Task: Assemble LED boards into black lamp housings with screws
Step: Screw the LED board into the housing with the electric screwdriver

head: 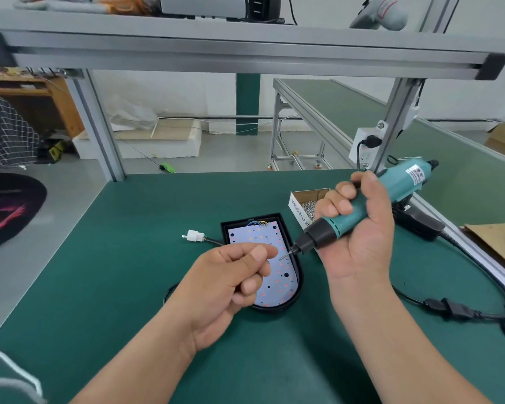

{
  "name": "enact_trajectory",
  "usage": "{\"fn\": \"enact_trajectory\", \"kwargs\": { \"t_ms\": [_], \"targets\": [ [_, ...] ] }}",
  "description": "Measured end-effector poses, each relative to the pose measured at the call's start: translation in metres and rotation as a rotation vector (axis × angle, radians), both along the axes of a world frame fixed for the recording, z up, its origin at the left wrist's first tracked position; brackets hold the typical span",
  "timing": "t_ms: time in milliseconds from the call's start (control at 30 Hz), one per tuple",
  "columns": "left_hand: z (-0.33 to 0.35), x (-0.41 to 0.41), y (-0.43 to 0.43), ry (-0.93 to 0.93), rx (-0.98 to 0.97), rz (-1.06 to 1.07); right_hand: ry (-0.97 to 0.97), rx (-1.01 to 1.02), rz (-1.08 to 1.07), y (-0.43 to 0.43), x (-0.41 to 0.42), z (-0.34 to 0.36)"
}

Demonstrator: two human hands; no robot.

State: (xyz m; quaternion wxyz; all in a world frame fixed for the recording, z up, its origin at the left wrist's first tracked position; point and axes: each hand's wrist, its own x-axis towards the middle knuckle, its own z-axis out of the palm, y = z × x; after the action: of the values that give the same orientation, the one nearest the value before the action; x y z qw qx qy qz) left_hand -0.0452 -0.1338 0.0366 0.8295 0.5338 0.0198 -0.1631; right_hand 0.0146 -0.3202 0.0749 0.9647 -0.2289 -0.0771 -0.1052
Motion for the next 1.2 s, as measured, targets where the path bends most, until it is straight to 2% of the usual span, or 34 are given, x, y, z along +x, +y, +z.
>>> {"fn": "enact_trajectory", "kwargs": {
  "t_ms": [333, 1200],
  "targets": [
    [0.0009, -0.003, -0.002, -0.079, 0.092, -0.014, -0.001, -0.014, -0.019, -0.0017, 0.0002, 0.0013],
    [-0.0015, -0.0023, -0.004, -0.041, 0.016, 0.0, -0.025, -0.1, -0.027, 0.0023, 0.0004, -0.0046]
  ]
}}
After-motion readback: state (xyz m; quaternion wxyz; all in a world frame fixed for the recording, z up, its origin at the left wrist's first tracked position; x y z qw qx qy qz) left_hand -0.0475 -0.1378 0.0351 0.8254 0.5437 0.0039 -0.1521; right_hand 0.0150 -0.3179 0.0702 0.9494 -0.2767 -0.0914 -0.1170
